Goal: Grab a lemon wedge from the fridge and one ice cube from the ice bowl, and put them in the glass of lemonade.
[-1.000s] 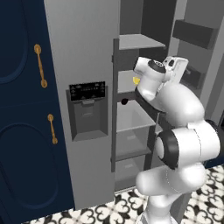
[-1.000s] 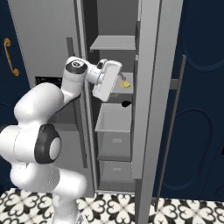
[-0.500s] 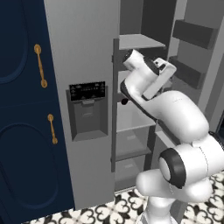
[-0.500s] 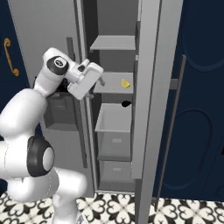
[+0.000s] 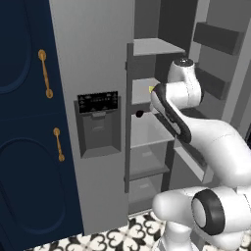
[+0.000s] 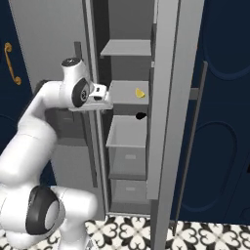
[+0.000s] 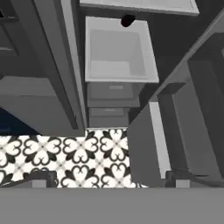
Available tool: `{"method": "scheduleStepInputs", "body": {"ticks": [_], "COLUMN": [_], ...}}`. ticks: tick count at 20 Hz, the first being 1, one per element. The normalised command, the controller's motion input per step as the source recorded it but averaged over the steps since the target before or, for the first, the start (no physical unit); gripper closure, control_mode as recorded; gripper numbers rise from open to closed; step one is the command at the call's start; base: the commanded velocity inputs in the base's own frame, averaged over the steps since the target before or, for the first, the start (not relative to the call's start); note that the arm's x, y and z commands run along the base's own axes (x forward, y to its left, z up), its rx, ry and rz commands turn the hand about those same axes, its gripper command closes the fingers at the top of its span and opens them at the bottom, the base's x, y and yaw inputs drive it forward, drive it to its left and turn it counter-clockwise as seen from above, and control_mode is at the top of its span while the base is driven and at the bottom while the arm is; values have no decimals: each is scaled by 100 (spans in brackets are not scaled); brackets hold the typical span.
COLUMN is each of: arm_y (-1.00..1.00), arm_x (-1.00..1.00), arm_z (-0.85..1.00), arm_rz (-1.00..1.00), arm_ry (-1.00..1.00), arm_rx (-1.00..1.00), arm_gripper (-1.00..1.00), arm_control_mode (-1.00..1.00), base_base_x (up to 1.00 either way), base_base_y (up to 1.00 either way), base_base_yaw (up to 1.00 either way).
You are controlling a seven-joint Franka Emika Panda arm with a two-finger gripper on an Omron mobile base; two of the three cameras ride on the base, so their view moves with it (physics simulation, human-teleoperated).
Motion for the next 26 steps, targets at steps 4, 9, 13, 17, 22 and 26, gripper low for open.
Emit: {"method": "scheduleStepInputs", "body": {"ticks": [4, 9, 13, 17, 22, 26], "arm_y": [11, 0, -1, 4, 0, -1], "arm_x": [-89, -100, -99, -44, -44, -42], "arm_z": [11, 61, 53, 18, 16, 2], "arm_rz": [10, 5, 0, -4, -24, -14], "arm_ry": [-13, -6, -1, 8, 12, 6], "arm_rx": [34, 4, 0, -8, -1, 1], "arm_gripper": [-100, -100, -100, -100, -100, -100], "arm_control_mode": [-100, -100, -100, -100, -100, -100], "base_base_x": [0, 0, 0, 0, 0, 0], "base_base_y": [0, 0, 0, 0, 0, 0], "base_base_yaw": [0, 0, 0, 0, 0, 0]}}
